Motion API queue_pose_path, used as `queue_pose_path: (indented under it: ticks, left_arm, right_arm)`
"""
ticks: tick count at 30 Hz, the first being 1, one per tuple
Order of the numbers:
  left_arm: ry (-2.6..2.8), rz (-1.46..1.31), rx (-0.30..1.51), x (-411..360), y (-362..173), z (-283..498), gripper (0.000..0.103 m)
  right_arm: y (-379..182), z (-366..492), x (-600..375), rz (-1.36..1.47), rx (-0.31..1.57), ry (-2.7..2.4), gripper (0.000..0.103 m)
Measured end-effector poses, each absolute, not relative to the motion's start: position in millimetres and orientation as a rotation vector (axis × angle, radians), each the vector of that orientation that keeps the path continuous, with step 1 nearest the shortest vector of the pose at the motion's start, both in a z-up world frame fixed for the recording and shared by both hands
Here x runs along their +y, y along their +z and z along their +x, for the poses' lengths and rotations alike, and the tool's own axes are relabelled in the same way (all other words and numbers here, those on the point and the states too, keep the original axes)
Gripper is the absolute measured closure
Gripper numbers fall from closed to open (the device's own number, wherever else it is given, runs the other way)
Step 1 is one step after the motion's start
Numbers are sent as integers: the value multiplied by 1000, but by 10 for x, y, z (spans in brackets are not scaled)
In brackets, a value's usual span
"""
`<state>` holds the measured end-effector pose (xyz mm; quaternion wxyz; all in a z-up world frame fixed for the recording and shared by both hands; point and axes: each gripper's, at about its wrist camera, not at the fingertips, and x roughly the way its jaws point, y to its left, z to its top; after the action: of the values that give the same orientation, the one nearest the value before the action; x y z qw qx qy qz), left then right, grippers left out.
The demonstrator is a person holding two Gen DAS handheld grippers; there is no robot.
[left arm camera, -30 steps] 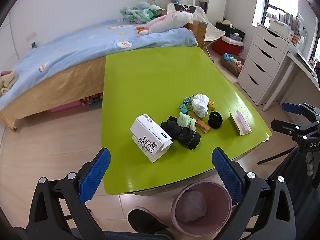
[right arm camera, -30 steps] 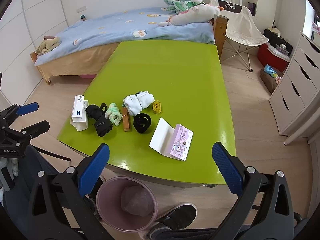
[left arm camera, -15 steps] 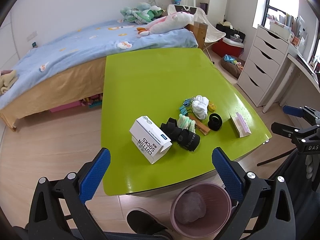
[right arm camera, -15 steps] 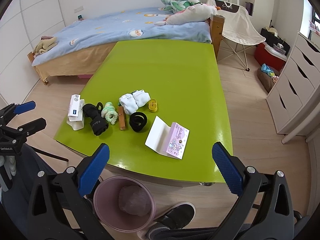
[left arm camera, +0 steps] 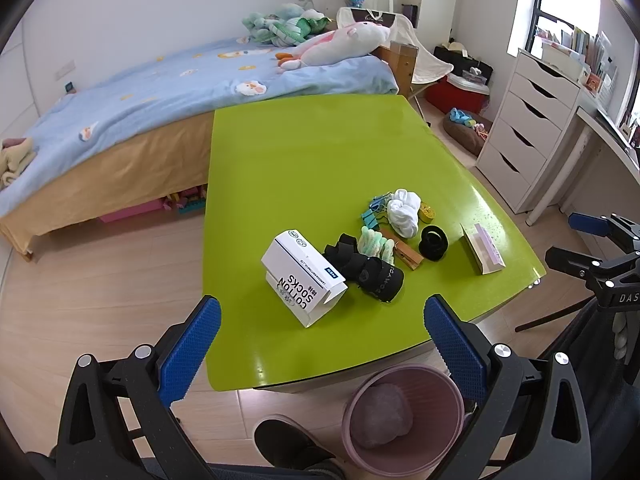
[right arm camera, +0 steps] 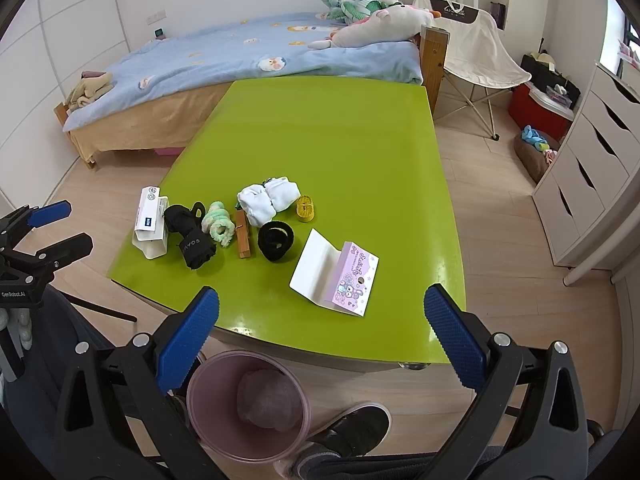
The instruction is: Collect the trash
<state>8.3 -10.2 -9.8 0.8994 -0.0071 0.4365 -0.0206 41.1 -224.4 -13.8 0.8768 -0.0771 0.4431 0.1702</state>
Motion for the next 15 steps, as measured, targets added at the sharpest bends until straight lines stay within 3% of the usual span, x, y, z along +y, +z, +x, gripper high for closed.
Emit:
queue_pose_path:
  ticks: [15]
  left_arm:
    - [-42, -31, 910, 32, -188, 59, 6]
  right_arm:
    - [-231, 403, -2235, -158, 940, 357, 3]
